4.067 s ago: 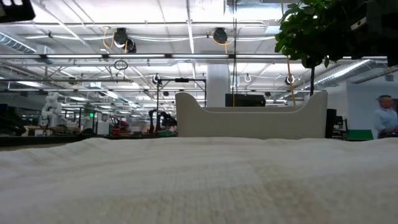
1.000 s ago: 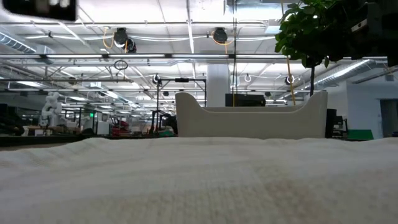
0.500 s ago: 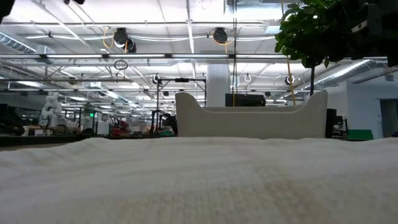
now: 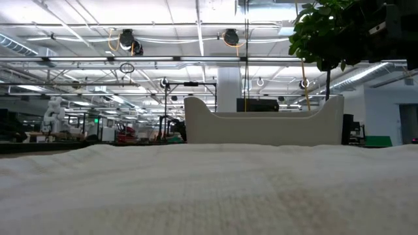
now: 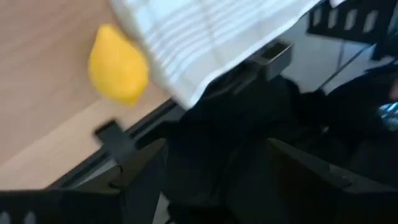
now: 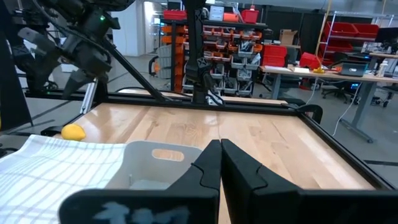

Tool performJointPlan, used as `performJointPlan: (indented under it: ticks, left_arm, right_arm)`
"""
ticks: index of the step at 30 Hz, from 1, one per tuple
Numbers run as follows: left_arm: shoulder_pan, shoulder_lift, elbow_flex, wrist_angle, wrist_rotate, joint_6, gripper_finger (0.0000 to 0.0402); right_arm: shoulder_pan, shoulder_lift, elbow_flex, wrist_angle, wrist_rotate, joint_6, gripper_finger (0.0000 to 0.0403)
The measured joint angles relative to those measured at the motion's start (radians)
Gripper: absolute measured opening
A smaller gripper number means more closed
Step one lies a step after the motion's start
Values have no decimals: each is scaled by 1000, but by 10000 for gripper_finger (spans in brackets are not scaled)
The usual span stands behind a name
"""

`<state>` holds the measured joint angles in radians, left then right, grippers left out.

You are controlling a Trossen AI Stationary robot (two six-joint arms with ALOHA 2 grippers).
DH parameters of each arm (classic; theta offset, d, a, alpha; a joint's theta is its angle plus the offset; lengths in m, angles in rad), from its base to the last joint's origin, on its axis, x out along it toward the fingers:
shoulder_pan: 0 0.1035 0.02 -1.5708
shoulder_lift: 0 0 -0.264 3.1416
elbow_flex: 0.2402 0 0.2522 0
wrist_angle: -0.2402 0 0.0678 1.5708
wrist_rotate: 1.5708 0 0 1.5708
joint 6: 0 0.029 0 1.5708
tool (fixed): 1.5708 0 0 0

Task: Pick and placing Produce into tupperware
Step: Put the yellow lemon into the gray bin

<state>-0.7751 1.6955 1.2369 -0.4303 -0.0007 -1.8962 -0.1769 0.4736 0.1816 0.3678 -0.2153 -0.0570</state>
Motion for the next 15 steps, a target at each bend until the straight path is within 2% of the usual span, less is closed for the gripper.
performJointPlan:
  ticks: [9,12,15]
  left_arm:
    - [8,8,0,-128,-17,-53,274]
    - [22,35,0,-128,10,-66,273]
    - [39,75,1,-115,100,-68,273]
  right_arm:
    - [0,0,0,1,0,-1,0]
    - [0,0,0,1,0,-7,0]
    - [0,0,0,1,0,-8,0]
